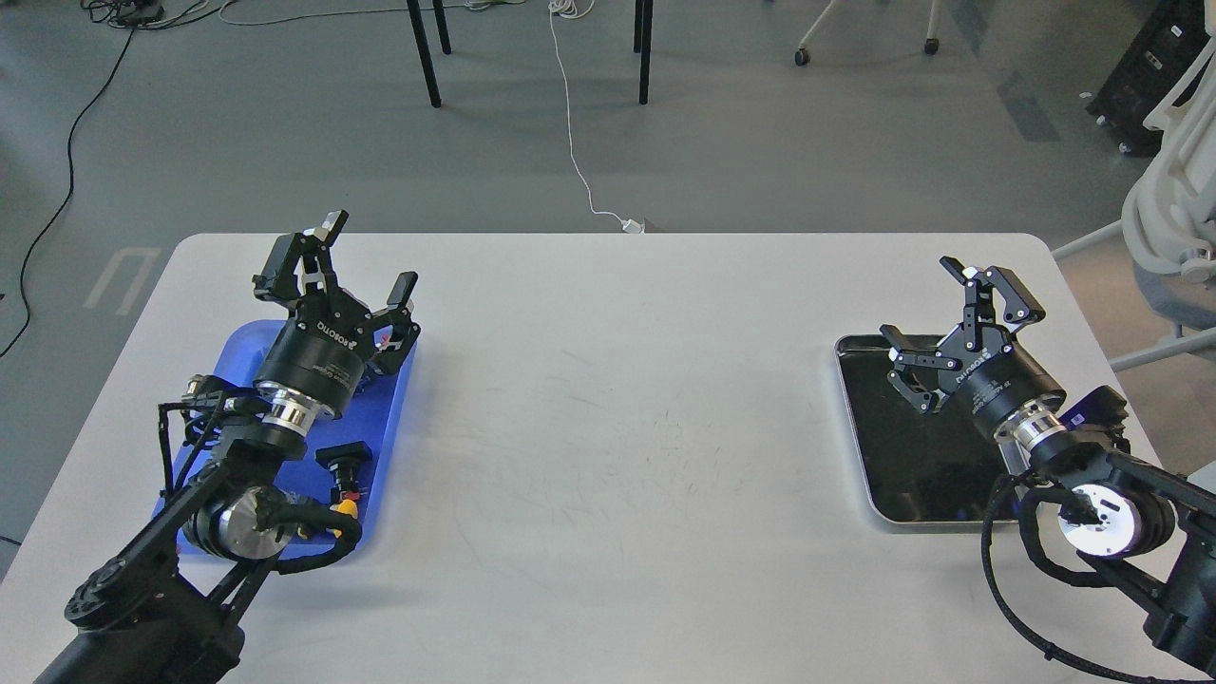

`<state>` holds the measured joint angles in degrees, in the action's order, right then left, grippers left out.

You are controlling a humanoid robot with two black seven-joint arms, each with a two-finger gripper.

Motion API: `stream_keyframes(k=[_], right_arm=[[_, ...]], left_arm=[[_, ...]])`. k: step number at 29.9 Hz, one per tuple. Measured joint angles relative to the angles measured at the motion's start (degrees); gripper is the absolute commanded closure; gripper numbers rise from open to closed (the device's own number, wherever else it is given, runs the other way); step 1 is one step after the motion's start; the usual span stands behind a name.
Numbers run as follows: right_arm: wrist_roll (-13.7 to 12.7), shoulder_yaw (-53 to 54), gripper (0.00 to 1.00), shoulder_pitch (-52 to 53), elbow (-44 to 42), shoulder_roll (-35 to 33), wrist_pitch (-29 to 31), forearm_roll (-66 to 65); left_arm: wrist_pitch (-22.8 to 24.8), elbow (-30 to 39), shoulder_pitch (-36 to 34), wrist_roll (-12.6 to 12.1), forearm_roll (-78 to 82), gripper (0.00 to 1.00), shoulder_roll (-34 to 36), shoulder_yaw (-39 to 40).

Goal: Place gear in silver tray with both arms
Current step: 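Move the left gripper over the blue tray toward the black gears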

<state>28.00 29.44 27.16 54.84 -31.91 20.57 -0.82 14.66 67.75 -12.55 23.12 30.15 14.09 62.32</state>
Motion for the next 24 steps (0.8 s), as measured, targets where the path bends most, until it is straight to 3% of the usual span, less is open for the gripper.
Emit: stream_keyframes(k=[10,24], right_arm=[[0.0,0.4,0.01,-0.2,-0.2,-0.1,0.7,-0.2],[0.0,-0.2,0.01,-0.4,-3.0,0.4,0.8,-0.4]], left_arm=[[-0.2,-0.1,-0.1,0.3,-0.1,0.02,0.7,-0.3],[-0.2,-0.2,-0.2,1.3,-1.4,0.02,9.5,-0.1]])
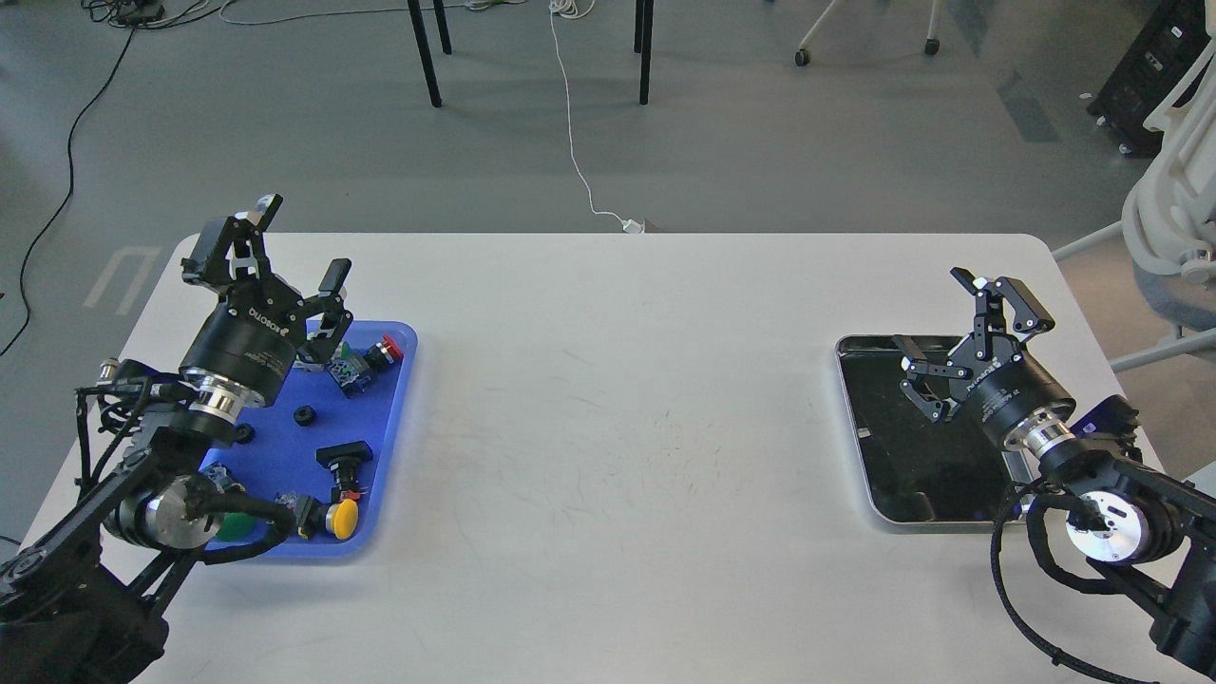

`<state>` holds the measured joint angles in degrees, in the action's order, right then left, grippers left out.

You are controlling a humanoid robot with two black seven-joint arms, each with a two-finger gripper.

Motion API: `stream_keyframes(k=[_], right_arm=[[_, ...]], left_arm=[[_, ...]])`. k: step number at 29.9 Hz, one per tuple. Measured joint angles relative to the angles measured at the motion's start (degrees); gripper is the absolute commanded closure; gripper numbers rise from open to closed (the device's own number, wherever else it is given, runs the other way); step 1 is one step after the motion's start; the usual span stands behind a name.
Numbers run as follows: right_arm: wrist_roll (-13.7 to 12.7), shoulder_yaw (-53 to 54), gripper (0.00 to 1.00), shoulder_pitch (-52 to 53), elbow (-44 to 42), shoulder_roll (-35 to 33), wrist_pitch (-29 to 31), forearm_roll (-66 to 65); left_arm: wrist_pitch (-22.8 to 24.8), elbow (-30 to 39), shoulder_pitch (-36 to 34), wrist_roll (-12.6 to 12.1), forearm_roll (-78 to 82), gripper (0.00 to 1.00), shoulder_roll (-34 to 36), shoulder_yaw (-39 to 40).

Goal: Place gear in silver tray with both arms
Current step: 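Move the left gripper over the blue tray toward the black gears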

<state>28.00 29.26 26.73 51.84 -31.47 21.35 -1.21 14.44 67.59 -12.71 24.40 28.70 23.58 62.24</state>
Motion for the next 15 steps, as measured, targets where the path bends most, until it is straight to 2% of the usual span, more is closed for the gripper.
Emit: stream_keyframes(k=[3,7,11,15], right_arm=[[0.0,0.0,0.01,0.0,0.2,0.0,0.0,0.0],[0.0,0.0,0.01,0.0,0.2,0.2,0.0,0.0],[0.0,0.3,0.01,0.0,0.3,0.2,0.0,0.0],[0.0,0.6,0.01,0.2,0.3,0.0,0.0,0.0]], left_arm=[[0.6,0.9,0.3,0.6,0.2,0.02,1.9,-0.1],[1.9,5.3,1.0,1.4,2.9,0.02,6.6,-0.9],[6.3,9.0,1.4,3.1,15.4,0.02,13.0,-1.1],[9.6,10.1,1.1,3.5,32.1,0.02,20.5,-1.1]])
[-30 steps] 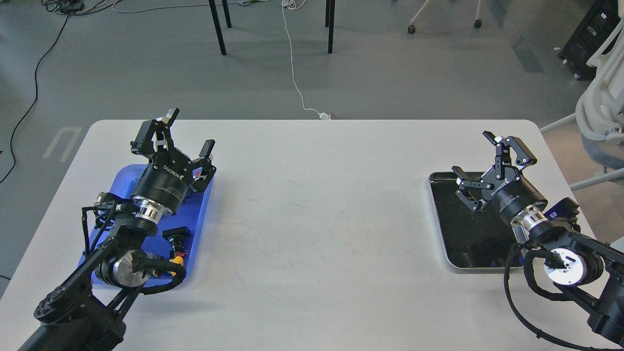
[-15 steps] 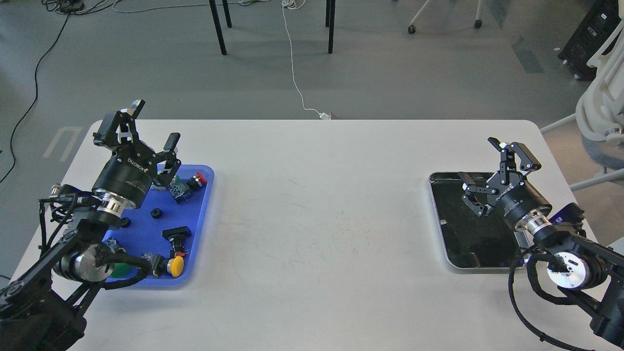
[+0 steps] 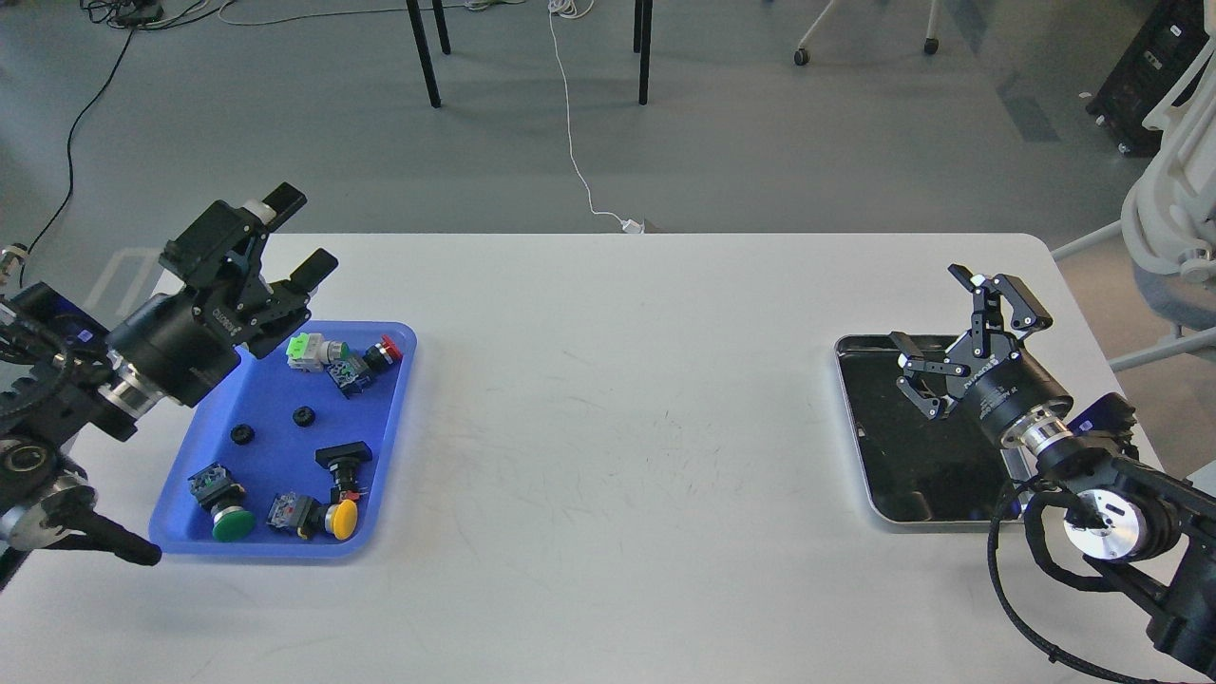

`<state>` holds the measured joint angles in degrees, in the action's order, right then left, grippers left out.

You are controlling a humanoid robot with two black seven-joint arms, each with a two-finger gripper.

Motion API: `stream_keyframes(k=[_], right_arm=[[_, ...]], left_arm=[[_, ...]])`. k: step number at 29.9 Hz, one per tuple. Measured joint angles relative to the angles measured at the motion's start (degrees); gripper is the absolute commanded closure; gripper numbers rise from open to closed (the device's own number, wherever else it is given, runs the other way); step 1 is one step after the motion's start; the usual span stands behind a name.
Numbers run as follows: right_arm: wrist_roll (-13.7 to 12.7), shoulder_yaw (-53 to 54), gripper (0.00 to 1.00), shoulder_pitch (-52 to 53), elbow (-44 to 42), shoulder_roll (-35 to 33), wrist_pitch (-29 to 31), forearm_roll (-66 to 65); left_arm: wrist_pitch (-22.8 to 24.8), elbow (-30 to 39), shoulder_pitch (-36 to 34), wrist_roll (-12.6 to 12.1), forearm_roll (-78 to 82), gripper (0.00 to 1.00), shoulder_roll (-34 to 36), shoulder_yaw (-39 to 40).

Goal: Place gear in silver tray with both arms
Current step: 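Move the left gripper over the blue tray toward the black gears, then grasp a small black gear in the blue tray with the left gripper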

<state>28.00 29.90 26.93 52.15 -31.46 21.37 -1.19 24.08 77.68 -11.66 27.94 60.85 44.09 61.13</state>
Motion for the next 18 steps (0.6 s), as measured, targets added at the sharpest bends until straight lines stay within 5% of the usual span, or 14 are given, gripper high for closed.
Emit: stream_keyframes(k=[7,12,18], right_arm=[[0.0,0.1,0.01,0.1,0.8,-0.4,0.0,0.0],[0.0,0.1,0.01,0.1,1.2,0.0,0.0,0.0],[0.0,0.0,0.01,0.2,1.3,0.1,0.0,0.0]], left_arm=[[0.0,-0.3,-0.3,0.1,33.2,0.02,10.4,-1.0],[-6.0,-4.3,-0.7,0.1,58.7,0.04,11.4,-2.9],[-10.7,-11.0,-10.0,0.1,64.1,0.16,11.0,-17.3]])
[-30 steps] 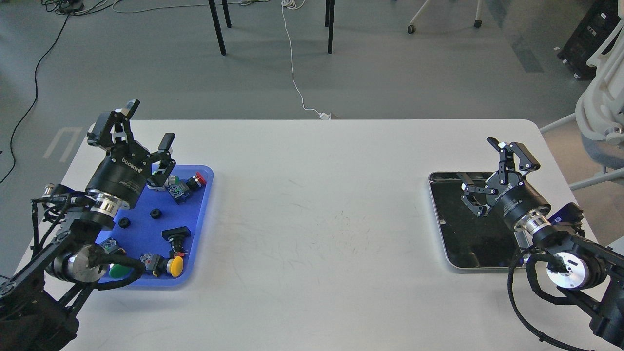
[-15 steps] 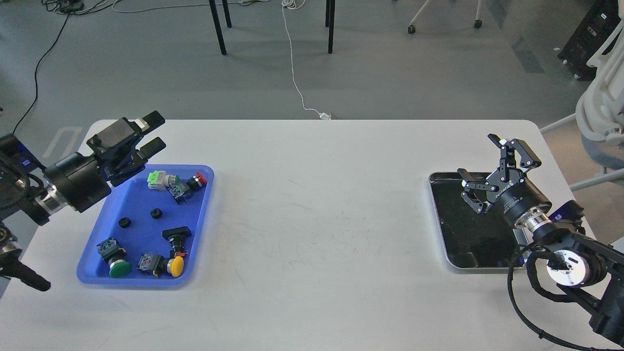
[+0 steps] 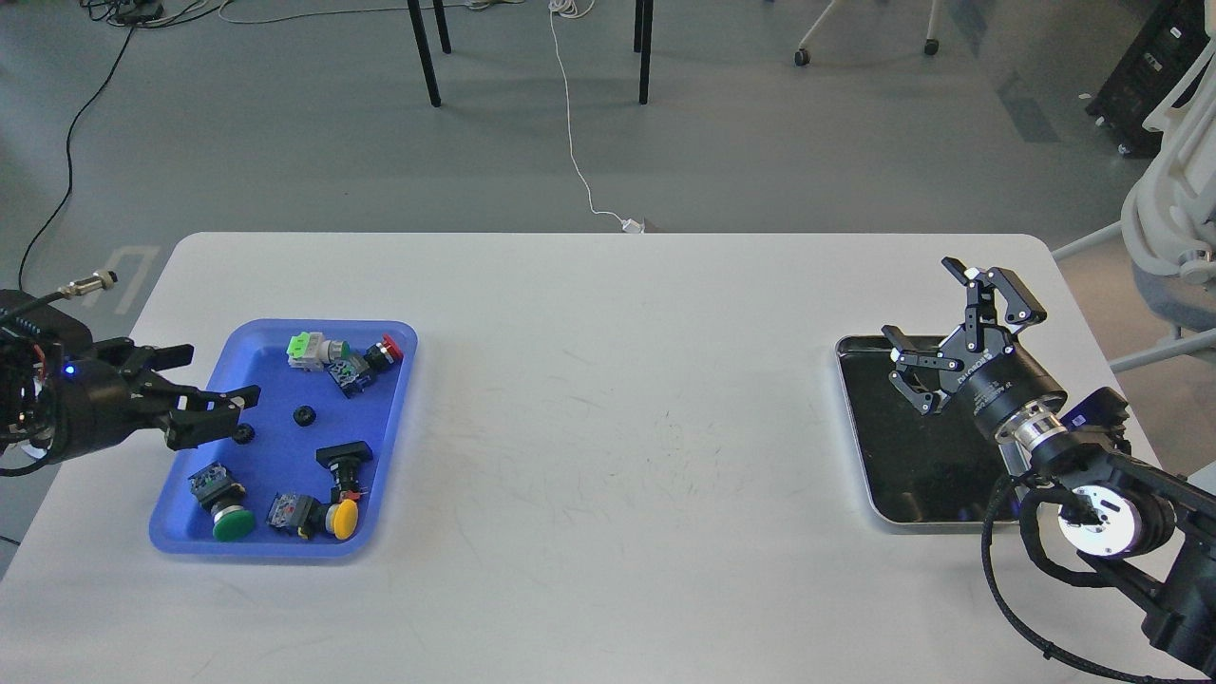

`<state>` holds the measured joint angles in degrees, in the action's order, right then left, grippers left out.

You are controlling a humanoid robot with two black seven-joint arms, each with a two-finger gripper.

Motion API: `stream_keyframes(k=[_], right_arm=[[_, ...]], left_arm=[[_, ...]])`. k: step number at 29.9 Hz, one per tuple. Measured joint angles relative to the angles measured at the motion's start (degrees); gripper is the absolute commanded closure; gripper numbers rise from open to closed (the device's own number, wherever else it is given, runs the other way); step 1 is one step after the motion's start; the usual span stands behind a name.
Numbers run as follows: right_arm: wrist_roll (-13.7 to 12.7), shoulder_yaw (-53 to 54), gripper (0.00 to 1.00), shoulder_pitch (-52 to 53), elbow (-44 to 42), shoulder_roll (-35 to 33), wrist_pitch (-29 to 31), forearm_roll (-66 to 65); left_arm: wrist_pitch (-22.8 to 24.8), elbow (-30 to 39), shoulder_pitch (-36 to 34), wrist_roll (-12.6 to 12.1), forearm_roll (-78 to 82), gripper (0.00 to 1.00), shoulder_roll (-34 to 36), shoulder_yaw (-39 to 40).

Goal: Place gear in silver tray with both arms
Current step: 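Grasp a small black gear in the blue tray with the left gripper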

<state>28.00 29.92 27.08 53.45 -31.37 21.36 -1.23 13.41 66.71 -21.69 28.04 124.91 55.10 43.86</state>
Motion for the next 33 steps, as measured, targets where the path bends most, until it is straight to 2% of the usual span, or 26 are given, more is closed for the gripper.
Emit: stream_keyframes(k=[4,7,24,31,33], right_arm=[[0.0,0.1,0.01,0.0,0.2,-0.5,0.0,0.0],[0.0,0.3,0.01,-0.1,0.5,-0.6,0.0,0.0],[0.0,0.4,0.01,-0.4,0.7,-0.7,-0.1,0.0],[0.0,0.5,0.01,-0.4,0.6,-0.7,-0.2,0.0],[0.0,0.5,0.01,-0.4,0.6,-0.7,-0.2,0.0]], left_arm=[[-2.5,-5.7,-6.3,0.0,0.1,0.24,-2.0,-9.4],[-2.9,-9.6,-8.5,0.0,0.1,0.28,-4.2,-12.3],[-2.7,-13.2,-8.9,0.0,0.1,0.3,-6.2,-16.3],[-2.7,-14.1,-8.8,0.0,0.1,0.38,-6.3,-17.4],[-2.7,-14.4,-8.8,0.0,0.1,0.43,-6.3,-17.5]])
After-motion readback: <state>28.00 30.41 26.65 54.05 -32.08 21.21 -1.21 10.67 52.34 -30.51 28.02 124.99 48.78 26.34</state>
